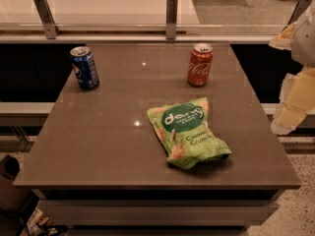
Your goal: Knock coke can over
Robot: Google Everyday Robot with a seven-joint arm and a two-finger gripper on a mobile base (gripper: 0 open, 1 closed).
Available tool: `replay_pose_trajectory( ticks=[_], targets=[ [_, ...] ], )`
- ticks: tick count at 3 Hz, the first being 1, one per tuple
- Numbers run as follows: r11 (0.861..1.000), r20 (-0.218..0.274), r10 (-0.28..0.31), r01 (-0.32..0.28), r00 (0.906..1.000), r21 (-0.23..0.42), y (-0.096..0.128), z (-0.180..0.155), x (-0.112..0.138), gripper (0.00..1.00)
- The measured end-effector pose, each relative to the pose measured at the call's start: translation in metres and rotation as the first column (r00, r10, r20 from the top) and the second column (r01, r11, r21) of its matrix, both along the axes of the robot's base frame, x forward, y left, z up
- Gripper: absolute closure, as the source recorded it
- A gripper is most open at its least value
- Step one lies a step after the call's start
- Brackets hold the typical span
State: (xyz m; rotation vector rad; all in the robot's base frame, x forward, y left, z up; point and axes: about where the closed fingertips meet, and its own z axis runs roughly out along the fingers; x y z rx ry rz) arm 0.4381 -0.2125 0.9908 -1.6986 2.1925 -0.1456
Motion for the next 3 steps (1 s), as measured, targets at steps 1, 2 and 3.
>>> replay_pose_trajectory(
  ticks=[1,2,3],
  targets=[
    [1.000,0.000,0.000,0.000,1.0000,0.000,0.000,0.000,0.000,0.00],
    [0.999,0.012,-0.019,0.019,0.9997,0.030,-0.005,0.001,0.010,0.00],
    [0.995,0.015,-0.069,0.068,0.9975,0.071,-0.016,-0.002,0.033,0.00]
  ],
)
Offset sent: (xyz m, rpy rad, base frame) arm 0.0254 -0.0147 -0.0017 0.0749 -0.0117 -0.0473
